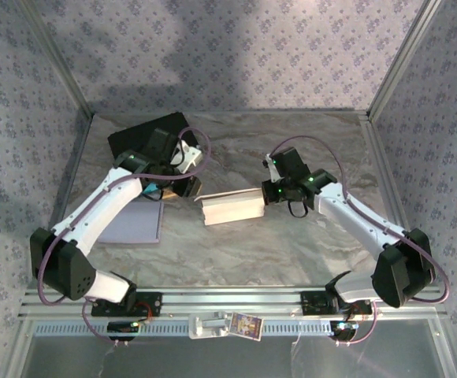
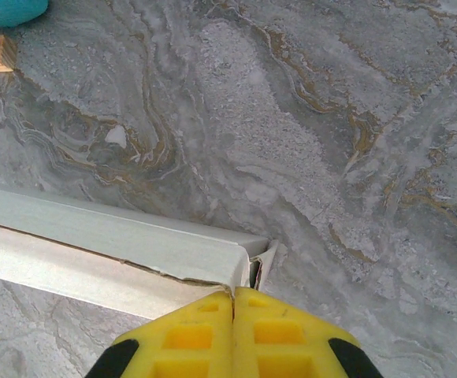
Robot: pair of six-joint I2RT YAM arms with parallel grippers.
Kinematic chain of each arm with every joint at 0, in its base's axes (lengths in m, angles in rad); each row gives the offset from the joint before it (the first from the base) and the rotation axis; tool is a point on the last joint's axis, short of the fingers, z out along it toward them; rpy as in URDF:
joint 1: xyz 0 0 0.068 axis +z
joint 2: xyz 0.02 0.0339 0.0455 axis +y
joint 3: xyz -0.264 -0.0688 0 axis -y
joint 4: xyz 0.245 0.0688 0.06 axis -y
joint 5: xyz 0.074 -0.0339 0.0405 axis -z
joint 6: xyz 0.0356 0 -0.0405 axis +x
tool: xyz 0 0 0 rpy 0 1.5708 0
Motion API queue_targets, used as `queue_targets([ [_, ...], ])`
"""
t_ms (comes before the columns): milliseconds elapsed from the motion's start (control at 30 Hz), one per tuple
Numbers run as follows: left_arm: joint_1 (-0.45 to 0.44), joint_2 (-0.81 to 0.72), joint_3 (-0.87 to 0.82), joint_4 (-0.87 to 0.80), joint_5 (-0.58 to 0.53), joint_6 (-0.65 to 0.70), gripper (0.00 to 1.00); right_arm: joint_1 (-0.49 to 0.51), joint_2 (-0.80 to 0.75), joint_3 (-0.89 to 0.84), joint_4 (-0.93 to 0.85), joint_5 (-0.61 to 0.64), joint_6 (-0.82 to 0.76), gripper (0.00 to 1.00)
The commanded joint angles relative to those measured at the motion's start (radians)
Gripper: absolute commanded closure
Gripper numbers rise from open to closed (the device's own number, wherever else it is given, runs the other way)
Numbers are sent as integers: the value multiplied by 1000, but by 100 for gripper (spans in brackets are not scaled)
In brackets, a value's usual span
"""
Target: Fold the paper box
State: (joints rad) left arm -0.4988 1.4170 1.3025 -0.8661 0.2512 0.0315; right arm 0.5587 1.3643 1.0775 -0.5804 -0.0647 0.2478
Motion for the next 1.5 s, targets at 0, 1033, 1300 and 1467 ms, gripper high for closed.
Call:
queue_targets([
  [0,-7,-1,-2,-53,70,-2,60,10,14,26,-42,14,13,100],
  [1033,-55,101,-3,-36,-39,156,81,4,34,39,-47,-9,4,100],
  [1300,-53,117,27,-54,-34,142,89,1,37,38,-47,-17,4,100],
  [1467,-53,136,59,-83,-11,86,93,2,38,41,-49,-6,11,100],
])
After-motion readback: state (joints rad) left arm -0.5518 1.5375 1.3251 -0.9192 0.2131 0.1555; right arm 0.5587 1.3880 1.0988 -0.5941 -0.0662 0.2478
